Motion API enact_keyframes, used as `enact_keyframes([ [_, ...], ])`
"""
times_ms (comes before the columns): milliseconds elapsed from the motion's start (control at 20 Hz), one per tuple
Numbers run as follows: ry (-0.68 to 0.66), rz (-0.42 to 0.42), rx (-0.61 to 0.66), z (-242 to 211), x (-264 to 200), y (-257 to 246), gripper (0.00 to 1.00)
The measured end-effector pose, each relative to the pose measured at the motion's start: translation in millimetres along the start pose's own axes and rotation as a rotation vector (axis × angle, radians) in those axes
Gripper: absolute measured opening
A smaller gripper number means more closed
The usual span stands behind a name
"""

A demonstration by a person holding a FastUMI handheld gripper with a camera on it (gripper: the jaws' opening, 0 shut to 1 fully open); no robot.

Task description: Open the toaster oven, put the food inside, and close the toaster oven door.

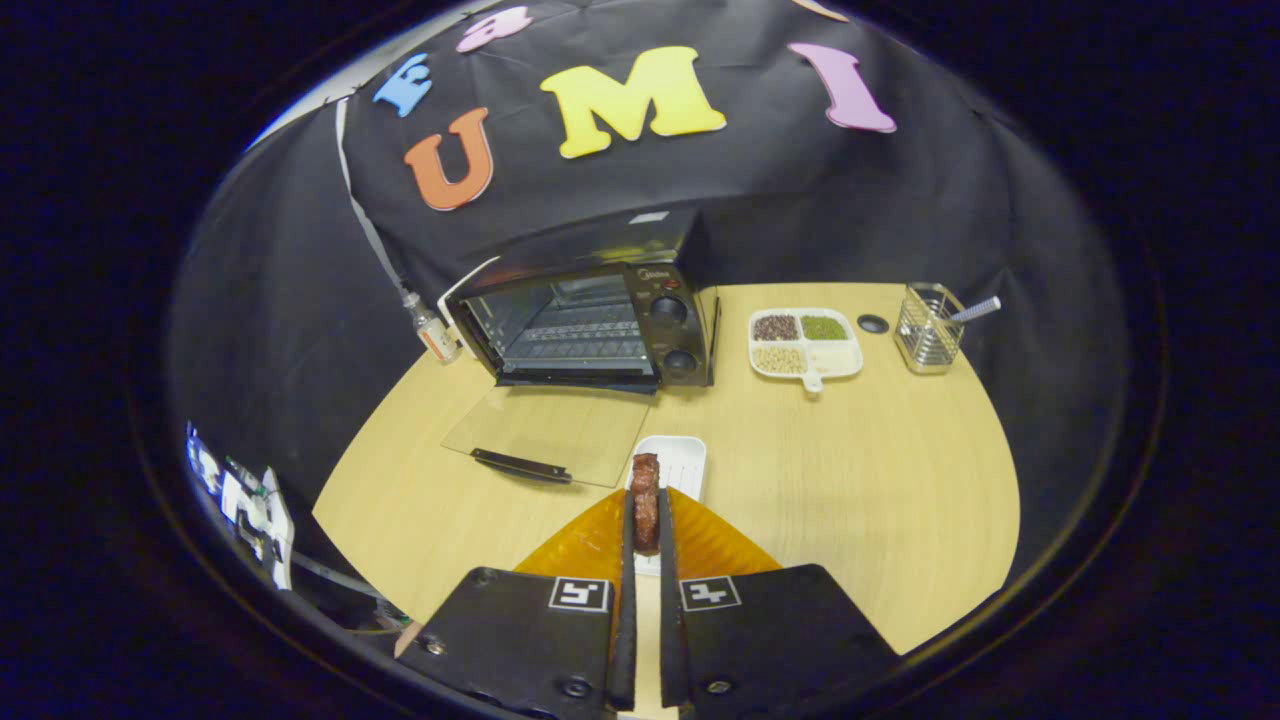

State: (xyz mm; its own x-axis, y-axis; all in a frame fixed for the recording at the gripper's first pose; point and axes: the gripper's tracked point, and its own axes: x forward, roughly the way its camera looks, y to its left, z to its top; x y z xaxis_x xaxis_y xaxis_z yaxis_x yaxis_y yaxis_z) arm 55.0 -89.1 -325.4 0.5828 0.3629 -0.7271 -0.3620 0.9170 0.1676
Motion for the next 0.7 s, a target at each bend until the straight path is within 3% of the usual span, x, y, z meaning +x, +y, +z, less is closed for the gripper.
enact_keyframes([
  [250, -0.098, -0.083, -0.141, 26, -13, 32, 0.10],
  [450, -0.135, -0.096, -0.200, 37, -6, 65, 0.09],
  [550, -0.150, -0.071, -0.192, 42, 6, 83, 0.10],
  [700, -0.175, 0.040, -0.091, 49, 29, 117, 0.09],
])
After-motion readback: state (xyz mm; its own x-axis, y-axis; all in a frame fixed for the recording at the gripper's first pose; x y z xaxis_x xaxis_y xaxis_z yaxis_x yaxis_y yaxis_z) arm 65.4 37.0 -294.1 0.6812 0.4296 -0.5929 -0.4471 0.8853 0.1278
